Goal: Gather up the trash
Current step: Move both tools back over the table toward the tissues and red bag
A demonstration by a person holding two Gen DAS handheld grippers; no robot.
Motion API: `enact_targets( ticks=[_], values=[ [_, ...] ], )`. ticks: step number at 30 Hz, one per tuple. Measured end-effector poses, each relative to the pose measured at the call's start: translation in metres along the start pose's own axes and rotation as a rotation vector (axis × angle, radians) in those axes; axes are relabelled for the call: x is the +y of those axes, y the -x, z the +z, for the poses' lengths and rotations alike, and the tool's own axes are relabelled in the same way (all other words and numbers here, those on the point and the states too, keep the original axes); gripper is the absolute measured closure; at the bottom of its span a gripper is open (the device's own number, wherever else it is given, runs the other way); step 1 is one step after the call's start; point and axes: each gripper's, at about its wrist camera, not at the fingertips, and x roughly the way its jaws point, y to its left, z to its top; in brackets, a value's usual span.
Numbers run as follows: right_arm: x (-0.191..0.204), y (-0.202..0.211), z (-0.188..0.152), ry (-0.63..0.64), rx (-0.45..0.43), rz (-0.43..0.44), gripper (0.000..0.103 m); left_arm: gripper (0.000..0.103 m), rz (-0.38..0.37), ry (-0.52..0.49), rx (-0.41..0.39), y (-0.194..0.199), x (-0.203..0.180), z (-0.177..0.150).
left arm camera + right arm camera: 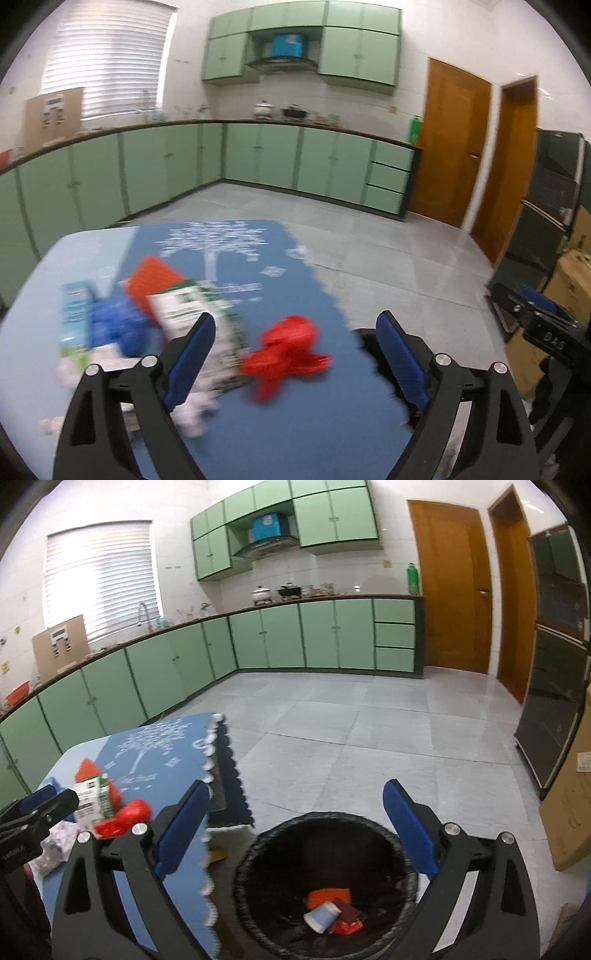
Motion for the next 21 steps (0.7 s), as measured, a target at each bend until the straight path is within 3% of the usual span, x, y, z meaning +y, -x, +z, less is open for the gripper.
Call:
enact_targets(
  ticks=[11, 21],
  values=[
    [0.094, -0.002, -0.015, 0.097, 0.012, 0.134, 0.011, 0.016, 0.191, 0.049, -0.001, 0.034, 0.083, -0.031],
    [0.135, -0.014, -0.029, 0.141, 0.049, 0.169, 0.011, 0.016, 0.252, 0.116, 0.102, 0.034, 0.126, -0.074]
  ],
)
